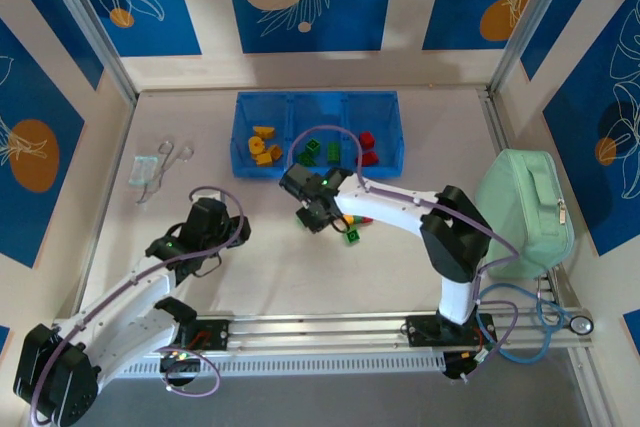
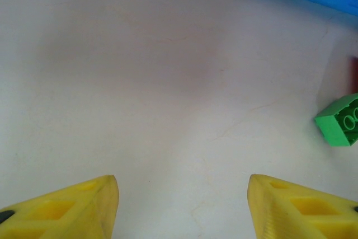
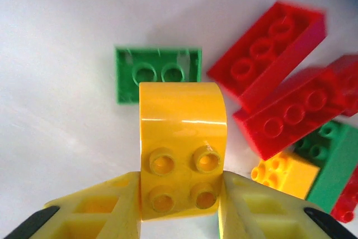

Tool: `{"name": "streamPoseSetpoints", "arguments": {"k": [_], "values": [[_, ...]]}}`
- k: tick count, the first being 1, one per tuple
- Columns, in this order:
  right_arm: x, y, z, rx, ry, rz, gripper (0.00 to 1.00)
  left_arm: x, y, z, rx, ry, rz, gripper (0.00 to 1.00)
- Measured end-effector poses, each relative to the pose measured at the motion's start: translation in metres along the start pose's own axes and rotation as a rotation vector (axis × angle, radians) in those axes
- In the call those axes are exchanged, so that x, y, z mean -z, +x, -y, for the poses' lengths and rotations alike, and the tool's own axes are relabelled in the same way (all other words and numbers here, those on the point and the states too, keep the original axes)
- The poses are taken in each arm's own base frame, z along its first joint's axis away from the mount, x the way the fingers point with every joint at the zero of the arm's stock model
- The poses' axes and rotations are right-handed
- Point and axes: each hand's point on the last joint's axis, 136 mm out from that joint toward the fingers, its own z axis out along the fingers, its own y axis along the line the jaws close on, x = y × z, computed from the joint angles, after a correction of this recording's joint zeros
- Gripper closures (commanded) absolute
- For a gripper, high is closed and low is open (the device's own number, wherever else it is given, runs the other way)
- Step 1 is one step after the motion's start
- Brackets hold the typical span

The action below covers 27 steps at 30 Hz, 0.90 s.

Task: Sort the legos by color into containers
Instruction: Pick up the lego from the center of the table, then place the lego in the container.

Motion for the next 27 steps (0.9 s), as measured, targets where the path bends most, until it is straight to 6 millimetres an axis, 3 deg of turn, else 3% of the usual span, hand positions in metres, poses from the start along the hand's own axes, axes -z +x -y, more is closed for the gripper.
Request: {"name": "streamPoseSetpoints", "arguments": {"k": [8, 11, 16, 22, 24, 27], "values": [[0.059, -0.096, 0.004, -0.089, -0.108, 0.216, 0.64, 0.006, 0.013, 0.019, -0.066, 0.036, -0.003, 0.38], [0.067, -0.132, 0.004, -0.1, -0.13, 0.27, 0.64, 0.008, 0.02, 0.024, -0.092, 0.036, -0.009, 0.38], [0.053, -0.177, 0.001, -0.107, -0.148, 0.292, 0.64, 0.007, 0.03, 0.024, -0.091, 0.038, -0.014, 0.38], [0.016, -0.203, 0.003, -0.12, -0.153, 0.263, 0.64, 0.011, 0.044, 0.024, -0.115, 0.037, -0.021, 0.38], [0.007, -0.208, 0.003, -0.122, -0.151, 0.262, 0.6, 0.012, 0.046, 0.024, -0.123, 0.032, -0.022, 0.38], [-0.001, -0.211, 0.005, -0.126, -0.147, 0.255, 0.47, 0.013, 0.047, 0.022, -0.136, 0.02, -0.018, 0.38]]}}
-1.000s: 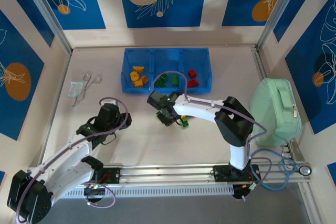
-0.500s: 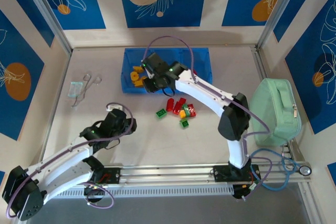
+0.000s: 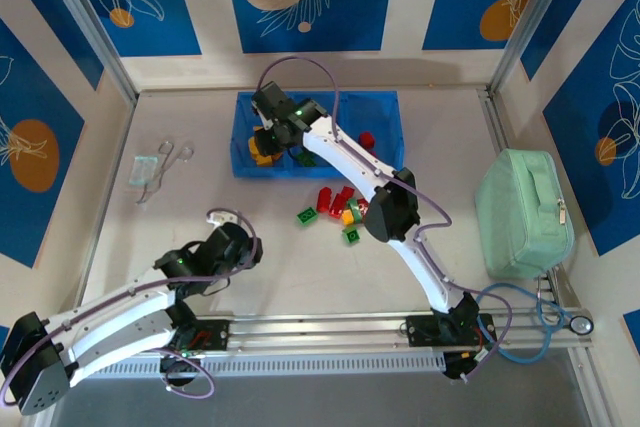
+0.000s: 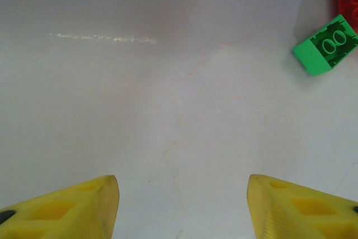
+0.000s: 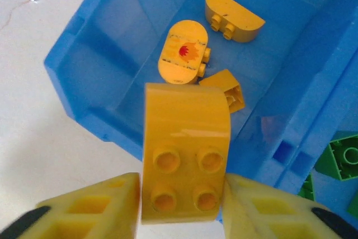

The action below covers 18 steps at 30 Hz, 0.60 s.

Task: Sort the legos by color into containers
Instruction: Place the lego in the container.

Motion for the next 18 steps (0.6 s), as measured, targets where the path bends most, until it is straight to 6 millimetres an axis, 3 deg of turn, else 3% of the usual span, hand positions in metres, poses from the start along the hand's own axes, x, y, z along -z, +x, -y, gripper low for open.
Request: {"name": "streamPoseSetpoints", "arguments": {"k": [4, 11, 15, 18], "values": [[0.001, 0.0, 0.0, 0.0, 0.002, -0.004, 0.34, -0.001, 0.003, 0.002, -0.03, -0.008, -0.006, 0.37], [0.013, 0.002, 0.01, -0.001, 0.035, -0.008, 0.34, -0.005, 0.003, 0.022, -0.095, 0.027, -0.013, 0.37], [0.047, 0.018, 0.018, -0.005, 0.051, -0.017, 0.33, -0.006, -0.003, 0.04, -0.129, 0.059, -0.005, 0.37], [0.087, 0.028, 0.026, -0.024, 0.05, 0.026, 0.33, -0.01, -0.006, 0.055, -0.162, 0.077, -0.013, 0.36]]}}
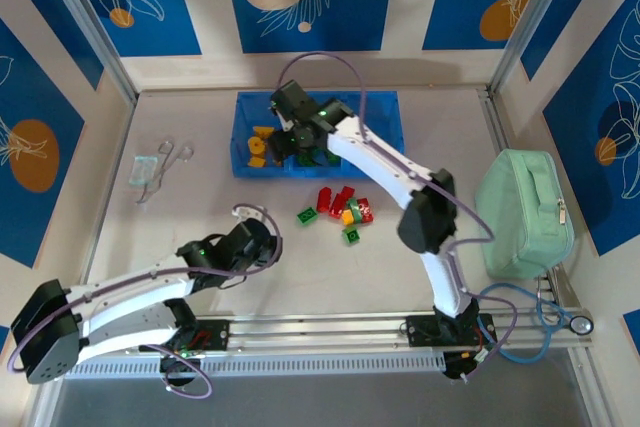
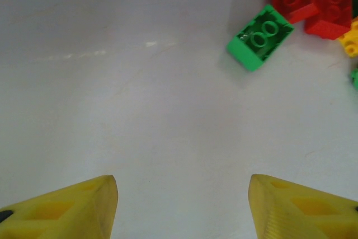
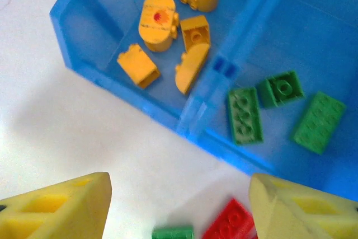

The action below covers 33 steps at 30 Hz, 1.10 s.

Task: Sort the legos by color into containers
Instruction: Place the lego in the container, then pick up the lego from the center of the table.

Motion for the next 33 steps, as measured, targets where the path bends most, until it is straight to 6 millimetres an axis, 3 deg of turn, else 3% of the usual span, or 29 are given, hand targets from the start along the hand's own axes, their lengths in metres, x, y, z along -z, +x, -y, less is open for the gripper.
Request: {"name": "streamPoseSetpoints", "arguments": {"k": [4, 7, 11, 16, 19, 26, 33], "values": [[0.047, 0.009, 0.024, -0.066, -0.009, 0.091, 0.33, -0.01, -0.005, 0.017, -0.052, 0.008, -0.028, 0.33], [0.06, 0.026, 0.05, -0.131, 0.006, 0.117, 0.32, -0.019, -0.01, 0.028, -0.092, 0.009, -0.046, 0.31], [0.045, 0.073, 0.082, -0.217, 0.043, 0.057, 0.32, -0.032, -0.019, 0.044, -0.151, 0.012, -0.06, 0.26], [0.026, 0.145, 0.104, -0.304, 0.068, -0.059, 0.32, -0.052, -0.034, 0.061, -0.224, -0.013, -0.092, 0.26], [0.025, 0.172, 0.109, -0.343, 0.072, -0.085, 0.32, -0.067, -0.045, 0.072, -0.251, -0.029, -0.115, 0.26], [0.027, 0.207, 0.115, -0.402, 0.062, -0.089, 0.31, -0.094, -0.048, 0.071, -0.285, -0.075, -0.193, 0.26], [0.024, 0.22, 0.118, -0.435, 0.055, -0.087, 0.31, -0.111, -0.046, 0.058, -0.286, -0.115, -0.258, 0.26]]}}
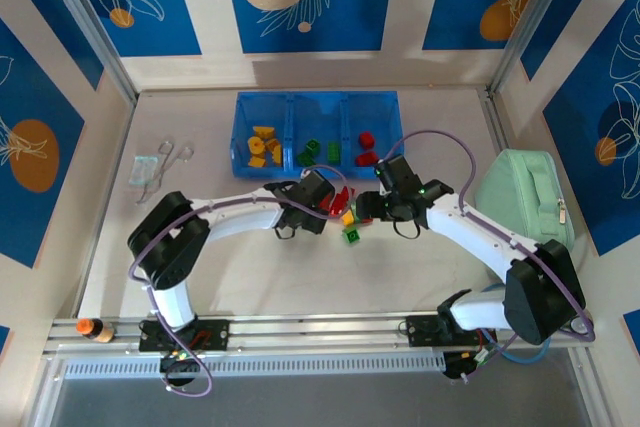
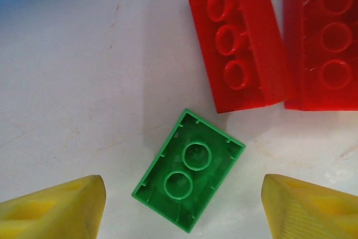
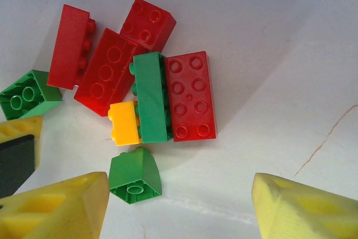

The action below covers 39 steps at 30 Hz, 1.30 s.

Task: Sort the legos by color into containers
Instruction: Pick up the lego from the center of the table.

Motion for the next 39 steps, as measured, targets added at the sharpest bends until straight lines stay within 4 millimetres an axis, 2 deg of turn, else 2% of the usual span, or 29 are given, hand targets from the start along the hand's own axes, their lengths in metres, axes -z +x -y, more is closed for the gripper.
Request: {"name": "streamPoseSetpoints", "arguments": {"k": [5, 8, 14, 19, 22, 29, 34, 39], "values": [[-0.002, 0.002, -0.001, -0.008, -0.015, -0.002, 0.31, -0.011, 0.003, 0.004, -0.013, 0.009, -0.034, 0.31], [-0.002, 0.001, -0.002, -0.014, -0.019, 0.002, 0.31, -0.016, 0.007, 0.008, -0.015, 0.023, -0.056, 0.45], [-0.001, -0.001, -0.003, -0.017, -0.025, 0.009, 0.32, -0.017, 0.011, 0.01, 0.008, 0.039, -0.069, 0.64], [-0.001, -0.002, -0.003, -0.022, -0.03, 0.013, 0.32, -0.013, 0.013, 0.008, 0.015, 0.04, -0.067, 0.68], [-0.001, -0.003, -0.004, -0.025, -0.031, 0.015, 0.32, -0.003, 0.01, 0.007, 0.022, 0.048, -0.048, 0.68], [0.003, -0.005, -0.005, -0.026, -0.039, 0.03, 0.32, 0.041, -0.027, 0.002, 0.068, 0.11, 0.087, 0.69], [0.004, -0.006, -0.007, -0.037, -0.051, 0.032, 0.32, 0.051, -0.067, -0.012, 0.126, 0.122, 0.146, 0.69], [0.01, -0.004, -0.007, -0.044, -0.064, 0.042, 0.32, 0.048, -0.116, -0.018, 0.141, 0.127, 0.192, 0.67]]}}
